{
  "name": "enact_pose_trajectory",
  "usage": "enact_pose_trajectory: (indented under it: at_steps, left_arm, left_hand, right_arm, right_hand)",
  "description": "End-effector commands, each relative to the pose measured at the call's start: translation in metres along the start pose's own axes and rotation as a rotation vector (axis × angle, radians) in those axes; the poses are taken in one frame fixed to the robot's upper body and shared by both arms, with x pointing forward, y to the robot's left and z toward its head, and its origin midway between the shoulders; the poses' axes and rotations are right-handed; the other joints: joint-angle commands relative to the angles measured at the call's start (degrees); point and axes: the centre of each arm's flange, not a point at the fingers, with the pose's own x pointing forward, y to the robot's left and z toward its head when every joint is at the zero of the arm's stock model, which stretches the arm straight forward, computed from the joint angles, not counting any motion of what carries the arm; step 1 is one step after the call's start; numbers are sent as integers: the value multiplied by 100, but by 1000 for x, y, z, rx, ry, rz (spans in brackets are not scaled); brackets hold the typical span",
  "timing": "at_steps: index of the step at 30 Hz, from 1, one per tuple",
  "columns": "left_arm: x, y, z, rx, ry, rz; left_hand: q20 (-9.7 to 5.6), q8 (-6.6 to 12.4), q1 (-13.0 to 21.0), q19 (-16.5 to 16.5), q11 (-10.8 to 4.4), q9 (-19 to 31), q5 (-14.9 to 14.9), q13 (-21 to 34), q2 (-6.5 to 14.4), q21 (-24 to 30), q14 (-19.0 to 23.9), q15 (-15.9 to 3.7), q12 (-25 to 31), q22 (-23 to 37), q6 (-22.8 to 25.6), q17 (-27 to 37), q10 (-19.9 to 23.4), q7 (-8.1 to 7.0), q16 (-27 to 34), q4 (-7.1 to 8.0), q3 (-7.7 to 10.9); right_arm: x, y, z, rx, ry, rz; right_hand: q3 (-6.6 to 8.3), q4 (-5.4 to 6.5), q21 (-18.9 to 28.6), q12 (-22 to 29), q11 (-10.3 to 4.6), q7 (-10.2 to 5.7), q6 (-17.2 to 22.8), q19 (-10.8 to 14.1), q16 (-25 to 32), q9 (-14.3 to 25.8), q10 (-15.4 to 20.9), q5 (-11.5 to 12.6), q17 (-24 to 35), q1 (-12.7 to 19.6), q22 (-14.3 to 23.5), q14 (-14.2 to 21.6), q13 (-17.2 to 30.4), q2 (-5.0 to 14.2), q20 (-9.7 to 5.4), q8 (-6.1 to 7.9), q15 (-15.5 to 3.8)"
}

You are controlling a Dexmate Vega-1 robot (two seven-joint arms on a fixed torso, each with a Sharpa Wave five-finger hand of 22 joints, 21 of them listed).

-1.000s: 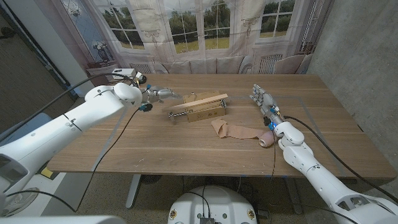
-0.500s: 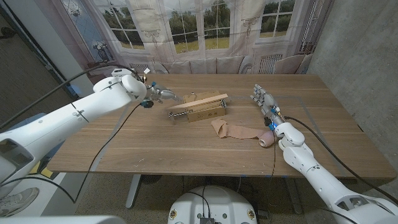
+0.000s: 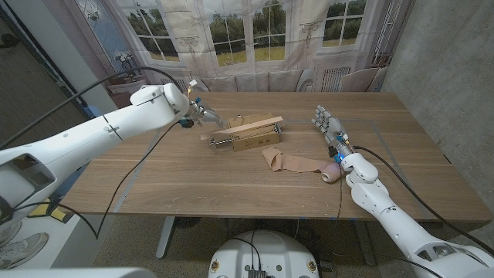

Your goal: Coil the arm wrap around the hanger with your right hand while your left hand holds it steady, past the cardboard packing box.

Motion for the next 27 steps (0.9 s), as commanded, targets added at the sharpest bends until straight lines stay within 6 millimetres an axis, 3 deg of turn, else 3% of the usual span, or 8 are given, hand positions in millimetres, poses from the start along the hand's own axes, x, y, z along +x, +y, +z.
enact_pose_trajectory:
  at_steps: [1, 4, 13, 27]
  left_arm:
    - [1, 17, 14, 77, 75, -31]
    - [0, 20, 15, 89, 93, -33]
    - [-1, 25, 20, 133, 159, -12]
    - [13, 10, 33, 222, 220, -43]
  left_hand:
    - [16, 56, 179, 90, -55, 29, -57, 25, 40, 29, 129, -30, 88, 19, 104, 5, 178, -1, 52, 6, 47]
    - [-3, 119, 374, 181, -121, 33, -115, 39, 126, 45, 315, -113, 189, 19, 305, -1, 446, 0, 91, 20, 72]
    - [-22, 199, 588, 298, -156, 32, -181, 53, 227, 67, 538, -186, 275, 19, 602, -9, 693, -19, 127, 35, 83]
    - [-20, 227, 557, 292, -155, 39, -199, 64, 121, 44, 518, -192, 257, 17, 774, -9, 675, -26, 82, 80, -34]
  right_arm:
    - [-2, -3, -1, 7, -8, -10]
    - [-3, -4, -1, 9, -8, -11]
    - [-6, -6, -2, 14, -12, -17]
    - [-4, -6, -2, 16, -13, -15]
  right_hand:
    - [-8, 10, -8, 43, 6, 13, 29, 67, 26, 29, 47, 8, 30, -9, 20, 26, 29, -15, -12, 33, -3]
    - [-9, 11, -10, 42, 4, 5, 28, 70, 26, 29, 44, 8, 31, -11, 20, 28, 30, -14, -14, 33, -3]
    - [-14, 15, -17, 41, 3, 6, 29, 80, 26, 29, 48, 6, 32, -16, 21, 29, 30, -12, -12, 33, -9]
    - [-20, 18, -32, 45, 3, 3, 30, 89, 31, 28, 64, 4, 32, -23, 22, 46, 30, -12, 3, 33, 10]
